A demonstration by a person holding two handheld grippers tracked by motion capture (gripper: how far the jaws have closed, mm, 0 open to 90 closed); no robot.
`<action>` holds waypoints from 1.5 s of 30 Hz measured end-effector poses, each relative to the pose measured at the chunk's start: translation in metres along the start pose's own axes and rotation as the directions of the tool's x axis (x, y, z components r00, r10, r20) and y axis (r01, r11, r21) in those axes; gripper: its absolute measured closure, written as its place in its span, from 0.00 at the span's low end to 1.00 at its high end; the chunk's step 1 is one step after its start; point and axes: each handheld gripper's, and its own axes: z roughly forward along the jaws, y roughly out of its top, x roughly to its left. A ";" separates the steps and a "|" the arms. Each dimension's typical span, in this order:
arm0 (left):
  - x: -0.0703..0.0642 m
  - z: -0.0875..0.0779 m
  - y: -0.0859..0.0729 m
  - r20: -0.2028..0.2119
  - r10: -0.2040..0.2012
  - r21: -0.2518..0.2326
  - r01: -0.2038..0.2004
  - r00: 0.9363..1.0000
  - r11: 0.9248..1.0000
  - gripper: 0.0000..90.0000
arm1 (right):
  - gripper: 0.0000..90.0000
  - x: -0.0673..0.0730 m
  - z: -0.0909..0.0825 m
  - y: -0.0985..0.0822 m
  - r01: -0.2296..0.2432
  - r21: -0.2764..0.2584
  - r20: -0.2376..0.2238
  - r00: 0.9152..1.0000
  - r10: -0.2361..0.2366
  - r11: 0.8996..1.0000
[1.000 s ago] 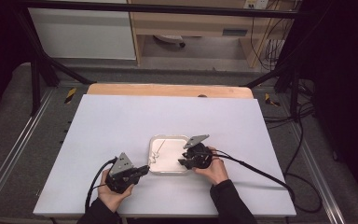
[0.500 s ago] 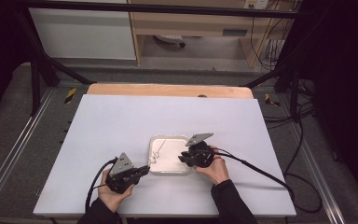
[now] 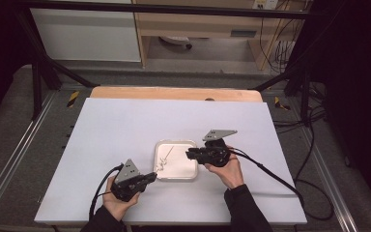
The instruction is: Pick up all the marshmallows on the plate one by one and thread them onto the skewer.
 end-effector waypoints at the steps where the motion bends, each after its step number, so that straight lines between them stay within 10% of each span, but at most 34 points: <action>1: -0.001 0.000 0.000 0.001 0.000 -0.003 0.000 1.000 1.000 0.99 | 0.86 0.000 -0.002 0.002 -0.009 -0.015 -0.008 1.000 0.009 1.000; 17: -0.005 0.002 0.000 0.017 0.013 -0.008 -0.013 1.000 1.000 0.99 | 0.87 0.010 -0.012 0.034 -0.128 -0.214 -0.110 0.988 0.106 0.969; 45: -0.005 0.002 -0.001 0.005 -0.006 -0.016 0.006 1.000 1.000 0.99 | 0.88 0.020 0.005 0.033 -0.162 -0.221 -0.190 0.974 0.120 0.962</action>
